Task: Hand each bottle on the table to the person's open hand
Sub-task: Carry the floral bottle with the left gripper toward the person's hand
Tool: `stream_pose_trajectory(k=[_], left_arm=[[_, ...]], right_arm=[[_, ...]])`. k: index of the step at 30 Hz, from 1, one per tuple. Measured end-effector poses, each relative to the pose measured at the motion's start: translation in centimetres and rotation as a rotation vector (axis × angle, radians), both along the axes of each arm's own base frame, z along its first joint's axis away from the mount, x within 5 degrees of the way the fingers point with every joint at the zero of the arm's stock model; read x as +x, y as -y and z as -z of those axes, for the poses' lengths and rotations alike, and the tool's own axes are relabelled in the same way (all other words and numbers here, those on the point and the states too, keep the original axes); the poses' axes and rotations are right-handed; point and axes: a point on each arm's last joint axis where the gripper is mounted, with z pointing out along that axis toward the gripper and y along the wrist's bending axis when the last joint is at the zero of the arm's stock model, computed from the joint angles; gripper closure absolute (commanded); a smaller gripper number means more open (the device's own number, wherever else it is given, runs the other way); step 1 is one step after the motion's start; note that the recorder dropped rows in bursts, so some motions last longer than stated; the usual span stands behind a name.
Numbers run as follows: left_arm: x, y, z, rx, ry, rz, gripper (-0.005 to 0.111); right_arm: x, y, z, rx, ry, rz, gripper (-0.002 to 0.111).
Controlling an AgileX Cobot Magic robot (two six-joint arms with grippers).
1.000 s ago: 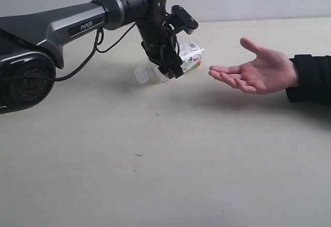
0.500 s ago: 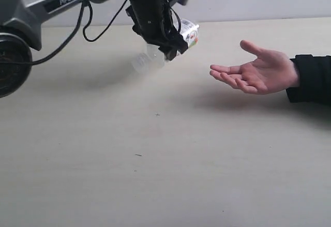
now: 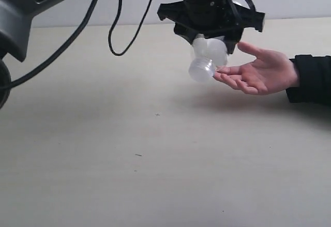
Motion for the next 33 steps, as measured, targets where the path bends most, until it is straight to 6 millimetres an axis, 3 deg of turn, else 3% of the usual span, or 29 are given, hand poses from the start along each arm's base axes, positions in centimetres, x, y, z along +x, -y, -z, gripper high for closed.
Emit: stream_pose_trajectory(k=[3,7,13,17,21,30,33], left_arm=[[-2.1,2.5,-0.1,-0.025,-0.001,0.024,0.106],[-3.3,3.6,-0.1,-0.044,-0.017,0.041,0.106],[-2.9,3.7,-0.2,-0.167,-0.074,-0.215,0.106],[-2.3,4.2,-0.7,-0.25,-0.013,-0.201,0.106],[-2.1,4.6,-1.0,-0.187,0.121,0.078,0.106],[-2.2,4.5,-1.1,0.244,0.509,1.065,0.106],[-2.0,4.4,-1.1,0.391,0.622,1.31,0.106]], right_arm=[[0.0,0.0,0.0,0.0,0.0,0.0,0.108],[0.0,0.0,0.0,0.0,0.0,0.0,0.108],[0.0,0.0,0.0,0.0,0.0,0.0,0.108],[0.0,0.0,0.0,0.0,0.0,0.0,0.108],[0.0,0.0,0.0,0.0,0.0,0.0,0.108],[0.0,0.0,0.0,0.0,0.0,0.0,0.108],[0.0,0.0,0.0,0.0,0.0,0.0,0.108]])
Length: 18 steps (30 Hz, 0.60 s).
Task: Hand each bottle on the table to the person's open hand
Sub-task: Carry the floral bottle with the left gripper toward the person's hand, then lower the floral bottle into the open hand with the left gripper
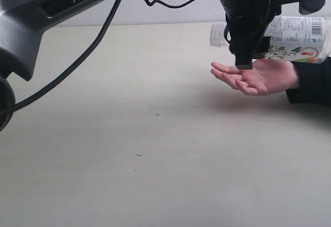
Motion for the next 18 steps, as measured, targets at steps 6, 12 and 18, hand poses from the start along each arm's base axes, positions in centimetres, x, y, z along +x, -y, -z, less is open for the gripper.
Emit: stream_pose_trajectory(k=[6,12,18], left_arm=[[0.8,-0.6,-0.4,0.176,0.216,0.221,0.107],[1.4,-0.8,0.6,0.349,0.333,0.405,0.107],[2.2,-0.2,4.2,0.45,0.336,0.516,0.107]], right_arm=[[0.0,0.0,0.0,0.0,0.0,0.0,0.108],[0.0,0.0,0.0,0.0,0.0,0.0,0.108],[0.0,0.0,0.0,0.0,0.0,0.0,0.108]])
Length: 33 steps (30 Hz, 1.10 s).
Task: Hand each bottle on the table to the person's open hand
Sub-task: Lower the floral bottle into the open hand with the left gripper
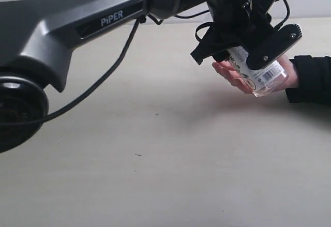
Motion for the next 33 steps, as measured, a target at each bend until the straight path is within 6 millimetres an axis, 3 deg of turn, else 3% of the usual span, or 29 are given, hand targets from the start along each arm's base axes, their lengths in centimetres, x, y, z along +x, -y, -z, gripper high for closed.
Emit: stream_pose_trajectory(k=[7,14,21,27,30,33], left_arm=[[0.3,0.7,2.0,0.023,0.012,0.048,0.107],[0.0,2.1,1.8,-0.027,0.09,0.112,0.107],[0.9,1.0,2.5,-0.006,0.049,0.061,0.107],[1.2,1.3,4.9,0.007,0.027,0.056,0.106],[1.4,1.4,5.0,-0.018,0.03,0.034,0.096],[1.5,1.4,5.0,-0.023,0.033,0.03,0.078]], right_arm=[[0.0,0.0,0.0,0.0,0.0,0.0,0.108],[0.0,0.0,0.0,0.0,0.0,0.0,0.108],[0.0,0.0,0.0,0.0,0.0,0.0,0.108],[0.0,0.0,0.0,0.0,0.0,0.0,0.108],[0.0,0.0,0.0,0.0,0.0,0.0,0.108],[0.0,0.0,0.0,0.0,0.0,0.0,0.108]])
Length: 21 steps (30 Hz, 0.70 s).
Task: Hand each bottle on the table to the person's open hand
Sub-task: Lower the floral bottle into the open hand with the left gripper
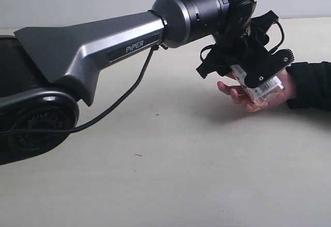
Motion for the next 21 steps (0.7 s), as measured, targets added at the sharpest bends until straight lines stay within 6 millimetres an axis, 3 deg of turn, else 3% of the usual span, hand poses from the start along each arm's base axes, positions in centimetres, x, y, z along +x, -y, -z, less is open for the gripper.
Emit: stream_pose_trajectory(k=[5,8,21], left_arm=[[0.05,0.06,0.32,-0.003,-0.003,-0.004,0.04],[0.08,0.11,0.3,-0.019,-0.005,-0.019,0.028],[0.17,0.24,0.07,-0.075,-0.014,-0.072,0.026]], right_arm=[[0.0,0.0,0.0,0.0,0.0,0.0,0.108],[0.0,0.0,0.0,0.0,0.0,0.0,0.108],[0.0,0.0,0.0,0.0,0.0,0.0,0.108]])
